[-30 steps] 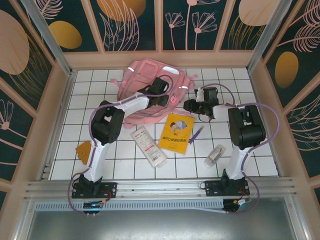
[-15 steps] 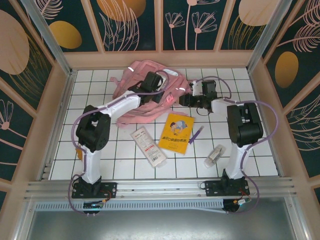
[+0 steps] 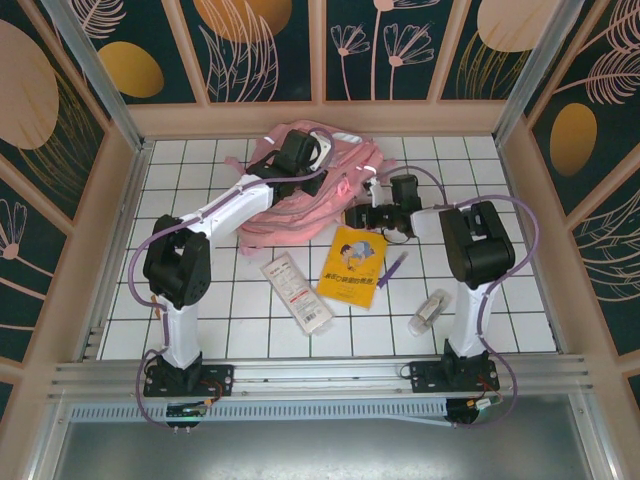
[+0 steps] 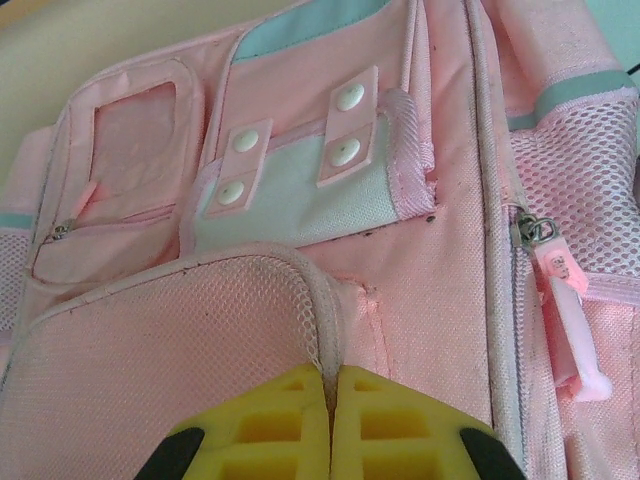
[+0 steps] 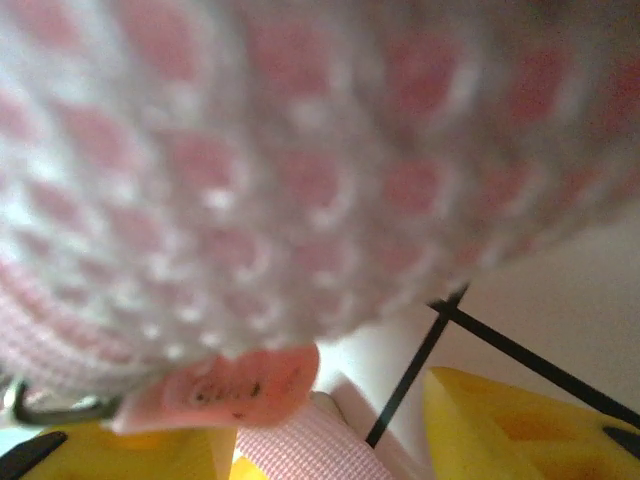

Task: Pack books, pencil case, and school supplies into a backpack

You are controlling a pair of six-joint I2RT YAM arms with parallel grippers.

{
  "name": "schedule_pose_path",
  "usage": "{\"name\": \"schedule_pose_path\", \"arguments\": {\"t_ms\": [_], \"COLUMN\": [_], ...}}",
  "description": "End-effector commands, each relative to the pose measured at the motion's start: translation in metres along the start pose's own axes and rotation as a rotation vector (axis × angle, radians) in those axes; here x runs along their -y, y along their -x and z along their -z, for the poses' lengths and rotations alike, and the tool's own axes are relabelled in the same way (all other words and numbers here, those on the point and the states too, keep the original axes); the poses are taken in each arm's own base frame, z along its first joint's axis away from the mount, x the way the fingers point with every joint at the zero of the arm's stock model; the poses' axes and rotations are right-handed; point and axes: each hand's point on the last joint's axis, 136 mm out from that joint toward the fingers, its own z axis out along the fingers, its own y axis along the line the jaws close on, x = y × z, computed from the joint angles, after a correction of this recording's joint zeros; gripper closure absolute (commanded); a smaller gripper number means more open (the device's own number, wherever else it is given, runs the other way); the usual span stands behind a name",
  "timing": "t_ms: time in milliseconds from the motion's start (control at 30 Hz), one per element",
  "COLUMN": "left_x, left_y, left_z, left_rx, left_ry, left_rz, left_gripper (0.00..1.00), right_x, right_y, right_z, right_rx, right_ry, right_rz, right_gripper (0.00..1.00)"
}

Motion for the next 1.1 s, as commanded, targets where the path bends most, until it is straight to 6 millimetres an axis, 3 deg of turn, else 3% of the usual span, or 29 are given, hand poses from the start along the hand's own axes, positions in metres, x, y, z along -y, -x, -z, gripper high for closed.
{"name": "schedule_pose_path", "arguments": {"t_ms": [0, 233, 367, 533, 700, 800, 900, 1000, 1067], "left_x": [0.002, 0.001, 0.003, 0.007, 0.009, 0.011, 0.011, 0.011, 0.012], "left_y": [0.058, 0.057, 0.056, 0.06, 0.061, 0.063, 0.065, 0.069, 0.071], "left_z": [0.027, 0.029, 0.026, 0.028, 0.026, 0.027, 0.031, 0.038, 0.042], "left_rx": [0.174, 0.166, 0.159, 0.176, 0.177, 0.181, 0.189, 0.202, 0.211], "left_ry": [-0.027, -0.026, -0.037, -0.055, -0.07, -0.079, -0.086, -0.093, -0.107], "left_rz": [-0.026, -0.047, -0.046, -0.041, -0.03, -0.024, -0.017, -0.009, 0.002], "left_gripper": [1.0, 1.0, 1.0, 1.0, 1.0, 1.0, 1.0, 1.0, 1.0], "right_x": [-0.011, -0.026, -0.039, -0.04, -0.05, -0.044, -0.035, -0.029, -0.026], "right_y": [0.027, 0.027, 0.034, 0.034, 0.026, 0.028, 0.036, 0.039, 0.043], "right_z": [0.015, 0.03, 0.043, 0.042, 0.045, 0.053, 0.065, 0.068, 0.069], "right_rx": [0.109, 0.191, 0.304, 0.322, 0.339, 0.375, 0.422, 0.434, 0.445], "right_ry": [-0.049, -0.064, -0.07, -0.075, -0.064, -0.124, -0.17, -0.2, -0.213], "right_rz": [0.166, 0.453, 0.601, 0.663, 0.733, 0.724, 0.658, 0.612, 0.609], "right_gripper": [0.46, 0.54, 0.75, 0.99, 1.0, 1.0, 0.57, 0.41, 0.4]}}
